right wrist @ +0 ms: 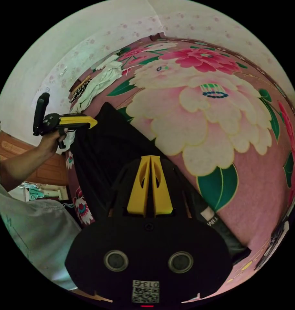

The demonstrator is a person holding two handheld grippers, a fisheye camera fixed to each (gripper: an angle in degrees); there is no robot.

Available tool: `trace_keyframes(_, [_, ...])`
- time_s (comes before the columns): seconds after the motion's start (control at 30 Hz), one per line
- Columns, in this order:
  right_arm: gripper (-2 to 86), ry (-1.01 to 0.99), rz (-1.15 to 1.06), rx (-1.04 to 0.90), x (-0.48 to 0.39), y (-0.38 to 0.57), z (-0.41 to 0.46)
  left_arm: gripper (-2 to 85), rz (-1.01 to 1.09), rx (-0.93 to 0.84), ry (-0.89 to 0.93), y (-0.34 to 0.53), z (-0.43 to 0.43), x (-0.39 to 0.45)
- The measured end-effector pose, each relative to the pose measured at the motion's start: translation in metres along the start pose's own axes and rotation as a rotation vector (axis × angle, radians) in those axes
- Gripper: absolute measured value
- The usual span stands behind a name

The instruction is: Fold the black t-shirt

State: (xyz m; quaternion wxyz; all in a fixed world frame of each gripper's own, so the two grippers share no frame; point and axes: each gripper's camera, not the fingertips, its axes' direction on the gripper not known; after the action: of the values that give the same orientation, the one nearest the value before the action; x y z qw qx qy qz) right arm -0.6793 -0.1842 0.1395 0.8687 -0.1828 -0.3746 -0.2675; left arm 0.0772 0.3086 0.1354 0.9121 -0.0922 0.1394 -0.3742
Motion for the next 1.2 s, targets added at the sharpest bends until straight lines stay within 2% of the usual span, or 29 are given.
trace_keyframes(0.1, [0.2,0.002,-0.031,-0.047,-0.012,-0.022,0.021,-0.1,-0.009,-0.054,-0.007,0.000,0.009,-0.015])
trace_keyframes(0.17, [0.1,0.068,-0.025,-0.122,-0.014,-0.031,0.040,-0.2,-0.028,-0.177,-0.028,0.008,0.029,-0.029])
trace_keyframes(0.27, [0.0,0.029,0.040,-0.074,-0.006,-0.030,0.033,-0.3,-0.122,-0.114,0.073,0.021,0.021,-0.048])
trace_keyframes(0.4, [0.0,0.073,0.058,0.050,-0.012,-0.010,-0.002,-0.3,-0.123,-0.027,0.014,0.044,-0.006,-0.051])
trace_keyframes(0.5, [0.0,0.120,0.063,0.107,-0.028,0.024,-0.023,-0.3,-0.024,-0.036,0.008,0.060,-0.014,-0.037])
trace_keyframes(0.63, [0.0,0.241,0.091,0.082,-0.054,0.072,-0.025,-0.3,0.116,-0.172,-0.054,0.075,0.008,-0.011])
trace_keyframes(0.8, [0.0,0.321,0.184,-0.007,-0.059,0.100,-0.013,-0.4,-0.007,-0.155,-0.065,0.078,-0.007,-0.013])
trace_keyframes(0.87, [0.0,0.327,0.257,0.125,-0.062,0.118,-0.040,-0.4,0.036,-0.074,-0.102,0.082,-0.027,0.003])
trace_keyframes(0.9, [0.0,0.328,0.271,0.131,-0.062,0.123,-0.044,-0.4,0.052,-0.075,-0.099,0.082,-0.029,0.008])
trace_keyframes(1.0, [0.0,0.374,0.335,0.106,-0.062,0.162,-0.060,-0.3,0.164,-0.107,-0.056,0.092,-0.028,0.043])
trace_keyframes(1.07, [0.0,0.407,0.425,0.073,-0.057,0.204,-0.070,-0.3,0.230,-0.200,-0.125,0.101,-0.008,0.066])
trace_keyframes(1.13, [0.0,0.426,0.509,0.039,-0.051,0.239,-0.078,-0.3,0.239,-0.205,-0.145,0.106,0.000,0.069])
trace_keyframes(1.2, [0.0,0.466,0.579,0.016,-0.047,0.272,-0.088,-0.3,0.143,-0.176,-0.086,0.105,-0.001,0.058])
